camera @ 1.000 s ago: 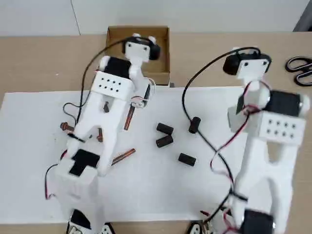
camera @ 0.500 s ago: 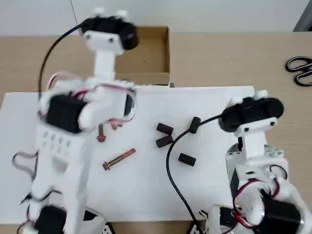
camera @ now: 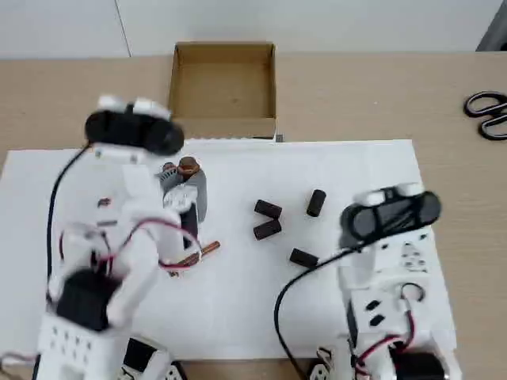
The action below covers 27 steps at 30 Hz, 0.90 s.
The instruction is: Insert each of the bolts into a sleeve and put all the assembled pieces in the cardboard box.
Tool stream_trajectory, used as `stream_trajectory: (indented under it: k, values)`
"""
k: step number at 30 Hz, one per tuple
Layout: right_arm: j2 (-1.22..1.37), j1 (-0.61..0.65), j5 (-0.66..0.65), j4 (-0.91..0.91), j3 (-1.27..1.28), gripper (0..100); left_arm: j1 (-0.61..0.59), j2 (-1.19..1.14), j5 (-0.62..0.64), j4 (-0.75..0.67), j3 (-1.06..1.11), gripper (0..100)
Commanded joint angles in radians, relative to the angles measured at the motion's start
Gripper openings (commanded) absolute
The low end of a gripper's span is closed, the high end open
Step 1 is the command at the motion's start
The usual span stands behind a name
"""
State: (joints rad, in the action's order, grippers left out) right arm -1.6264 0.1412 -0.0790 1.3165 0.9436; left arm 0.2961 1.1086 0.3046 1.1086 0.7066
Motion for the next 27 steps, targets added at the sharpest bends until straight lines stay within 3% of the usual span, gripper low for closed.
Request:
stream_trajectory:
  k: [1,10,16,27]
  values:
    - [-0.056,0.134,0.058,-0.059,0.083,0.3,-0.002,0.241,0.015,-0.17,0.242,1]
    - [-0.185,0.429,0.1,-0.216,0.299,0.3,-0.002,0.721,0.226,-0.282,0.598,1]
    - [-0.186,0.564,0.098,-0.248,0.348,0.3,-0.002,0.707,0.37,-0.311,0.615,1]
    - [-0.186,0.598,0.095,-0.254,0.405,0.3,0.028,0.709,0.382,-0.431,0.608,1]
